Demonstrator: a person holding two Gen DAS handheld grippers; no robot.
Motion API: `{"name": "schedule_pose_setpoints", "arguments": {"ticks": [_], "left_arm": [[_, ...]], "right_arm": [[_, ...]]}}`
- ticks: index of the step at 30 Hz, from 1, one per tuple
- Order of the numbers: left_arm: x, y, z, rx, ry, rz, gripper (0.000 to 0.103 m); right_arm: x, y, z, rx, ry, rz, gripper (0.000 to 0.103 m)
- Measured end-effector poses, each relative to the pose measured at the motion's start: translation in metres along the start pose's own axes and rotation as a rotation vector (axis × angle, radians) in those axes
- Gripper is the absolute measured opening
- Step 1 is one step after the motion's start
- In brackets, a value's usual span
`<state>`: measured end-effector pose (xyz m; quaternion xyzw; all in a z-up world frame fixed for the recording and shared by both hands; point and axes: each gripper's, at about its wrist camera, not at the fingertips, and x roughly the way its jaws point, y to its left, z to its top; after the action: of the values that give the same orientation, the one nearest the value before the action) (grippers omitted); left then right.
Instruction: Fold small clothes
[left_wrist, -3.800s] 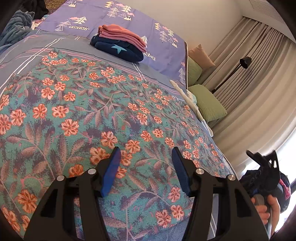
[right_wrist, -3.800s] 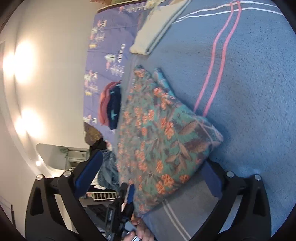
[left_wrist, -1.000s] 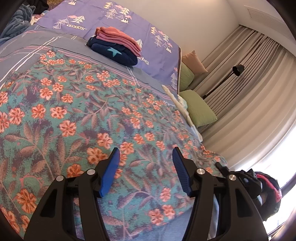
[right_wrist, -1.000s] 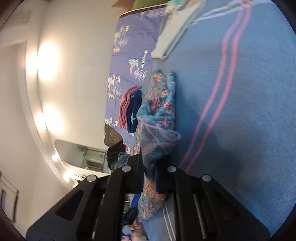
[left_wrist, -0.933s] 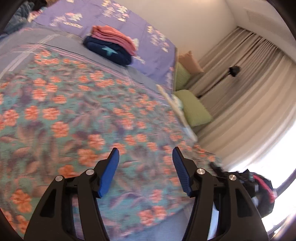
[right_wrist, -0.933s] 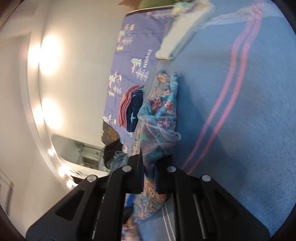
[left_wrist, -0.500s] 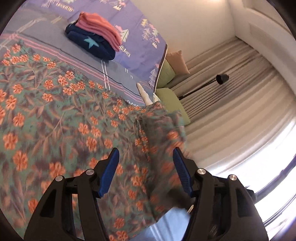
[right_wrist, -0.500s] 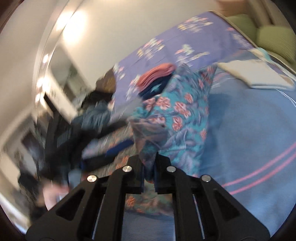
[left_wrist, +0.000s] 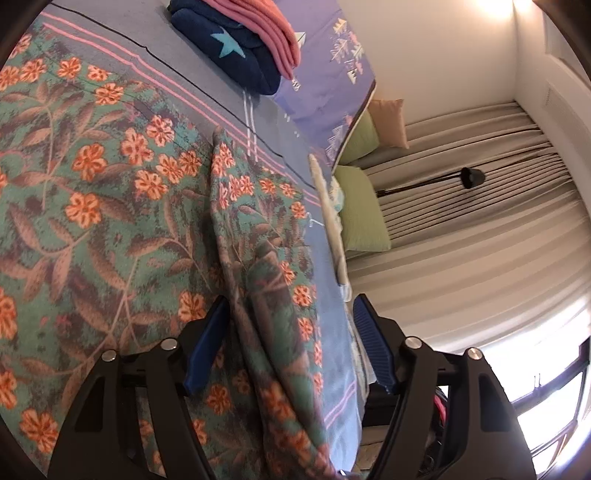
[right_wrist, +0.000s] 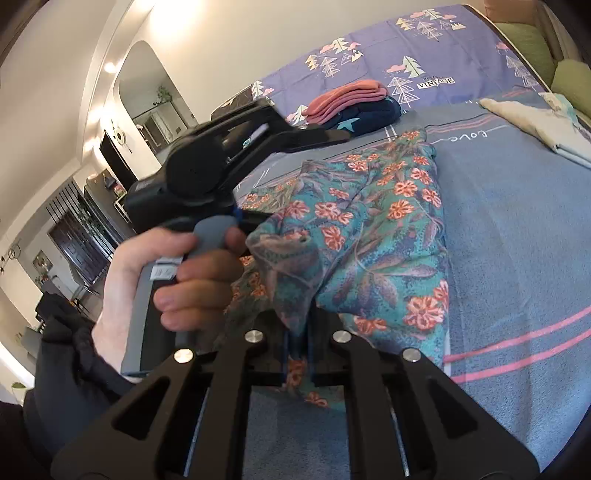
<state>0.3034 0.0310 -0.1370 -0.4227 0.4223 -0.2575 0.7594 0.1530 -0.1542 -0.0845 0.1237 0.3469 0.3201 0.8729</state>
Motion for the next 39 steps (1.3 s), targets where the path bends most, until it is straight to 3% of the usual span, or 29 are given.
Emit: {"name": "schedule_pose_setpoints", "arguments": {"ticks": [4, 5, 8, 11, 15, 21, 28, 35, 39], "left_arm": [[0.001, 0.010, 0.007, -0.026, 0.027, 0.044, 0.015], [0.001, 0.012, 0.008, -0.043, 0.031, 0.037, 0.012], [-0.010, 0.020, 0.014, -0.080, 0.010, -0.022, 0.013], [-0.025, 0.032, 0.022, -0.131, -0.034, -0.035, 0.015], [-0.031, 0.050, 0.022, -0.182, -0.031, -0.037, 0.015], [-0.051, 0.045, 0.022, -0.114, -0.072, -0.027, 0.011], [-0.113, 0.037, 0.031, -0.032, -0.153, -0.008, 0.010], [-0.160, 0.045, 0.042, 0.020, -0.216, 0.066, 0.010], [-0.172, 0.067, 0.046, -0.006, -0.227, 0.109, 0.011]], "right_arm": [[-0.002, 0.007, 0.003, -0.021, -0.008, 0.000, 0.008], [0.000, 0.008, 0.005, -0.024, -0.009, 0.001, 0.008], [-0.003, 0.015, 0.007, -0.039, -0.013, 0.013, 0.008], [-0.006, 0.023, 0.006, -0.048, -0.015, 0.044, 0.008], [-0.006, 0.036, 0.005, -0.067, -0.011, 0.069, 0.007], [0.001, 0.042, 0.008, -0.073, 0.004, 0.079, 0.008], [0.012, 0.065, 0.019, -0.072, -0.008, 0.137, 0.008], [0.040, 0.110, 0.021, -0.122, 0.020, 0.186, 0.008], [0.060, 0.123, 0.010, -0.133, 0.071, 0.202, 0.009]]}}
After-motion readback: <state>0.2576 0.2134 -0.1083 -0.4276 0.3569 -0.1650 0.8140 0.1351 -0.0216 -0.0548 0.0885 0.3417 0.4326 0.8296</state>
